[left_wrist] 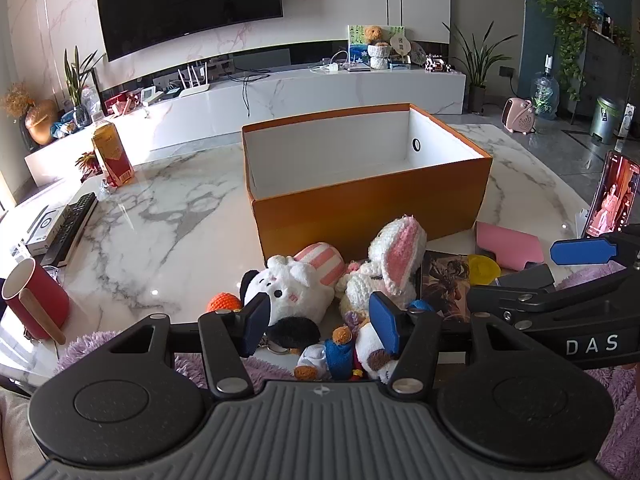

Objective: Organize objects
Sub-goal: 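Grasp the white striped-hat plush with the left tool while the right tool grasps the knitted bunny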

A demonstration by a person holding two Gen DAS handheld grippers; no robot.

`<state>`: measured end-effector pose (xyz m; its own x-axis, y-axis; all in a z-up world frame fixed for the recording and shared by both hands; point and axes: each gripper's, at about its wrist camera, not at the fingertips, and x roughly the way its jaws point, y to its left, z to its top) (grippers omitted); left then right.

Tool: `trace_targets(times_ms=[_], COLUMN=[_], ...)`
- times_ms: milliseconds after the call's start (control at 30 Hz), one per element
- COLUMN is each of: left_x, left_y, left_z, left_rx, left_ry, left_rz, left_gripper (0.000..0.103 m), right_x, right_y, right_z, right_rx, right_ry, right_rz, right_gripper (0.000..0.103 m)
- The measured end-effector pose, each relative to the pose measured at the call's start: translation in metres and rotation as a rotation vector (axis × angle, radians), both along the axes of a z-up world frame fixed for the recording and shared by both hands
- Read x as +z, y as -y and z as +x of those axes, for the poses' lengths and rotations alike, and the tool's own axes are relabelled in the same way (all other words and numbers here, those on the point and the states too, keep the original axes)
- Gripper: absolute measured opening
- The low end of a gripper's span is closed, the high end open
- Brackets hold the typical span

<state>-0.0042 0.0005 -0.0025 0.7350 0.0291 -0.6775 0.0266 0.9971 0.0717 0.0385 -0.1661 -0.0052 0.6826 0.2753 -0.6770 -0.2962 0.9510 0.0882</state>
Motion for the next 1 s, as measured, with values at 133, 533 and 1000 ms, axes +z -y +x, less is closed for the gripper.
trace_targets(times_ms=[133,533,1000], left_x=[0.000,-0.001,-0.006], left_y=[-0.001,0.000,-0.011], left_z=[0.000,0.000,0.007], left_rx=[0.002,0.003,0.014], left_ry=[-0.006,-0.011,-0.042], left_rz=[-0.004,-0.005,-0.026], left_gripper=[0.064,0.064,0.057], right_x=[0.000,-0.001,-0.006], right_y=[-0.001,-0.003,-0.013], right_z=[0.000,-0.001,0.008], right_rx=[0.001,0.007,0.031], right_ry=[-0.004,-0.007,-0.014], right_rz=[-0.004,-0.013,-0.020], right_gripper=[0.097,0.097,0.096])
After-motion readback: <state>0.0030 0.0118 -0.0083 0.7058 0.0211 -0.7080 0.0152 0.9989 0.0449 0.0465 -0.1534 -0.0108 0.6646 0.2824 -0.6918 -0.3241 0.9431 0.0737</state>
